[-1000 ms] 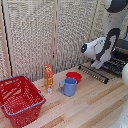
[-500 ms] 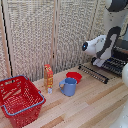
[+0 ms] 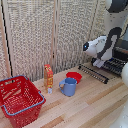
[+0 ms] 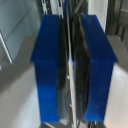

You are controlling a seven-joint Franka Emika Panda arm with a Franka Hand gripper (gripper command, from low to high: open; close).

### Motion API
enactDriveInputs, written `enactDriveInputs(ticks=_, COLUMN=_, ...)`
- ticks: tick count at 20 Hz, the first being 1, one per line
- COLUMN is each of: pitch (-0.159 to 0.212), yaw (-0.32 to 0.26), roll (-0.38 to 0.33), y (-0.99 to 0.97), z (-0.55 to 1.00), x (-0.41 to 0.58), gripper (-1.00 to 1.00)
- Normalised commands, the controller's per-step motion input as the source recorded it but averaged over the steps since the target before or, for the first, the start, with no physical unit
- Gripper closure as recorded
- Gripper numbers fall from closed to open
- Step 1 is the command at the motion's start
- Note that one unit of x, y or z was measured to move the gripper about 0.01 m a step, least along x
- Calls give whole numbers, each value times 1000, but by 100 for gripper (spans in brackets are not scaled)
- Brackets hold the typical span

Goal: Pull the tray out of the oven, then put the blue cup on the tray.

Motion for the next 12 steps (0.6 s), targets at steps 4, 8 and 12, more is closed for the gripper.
enactDriveInputs(ticks=4, pitch=-7, yaw=-48, roll=90, y=469, z=194, x=211, gripper=100)
enactDriveInputs(ticks=8, pitch=-22, yaw=-57, roll=55, y=816, z=164, x=303, gripper=100)
enactDriveInputs(ticks=12, pitch=-48, yaw=-42, roll=91, y=811, z=264, x=292, gripper=100)
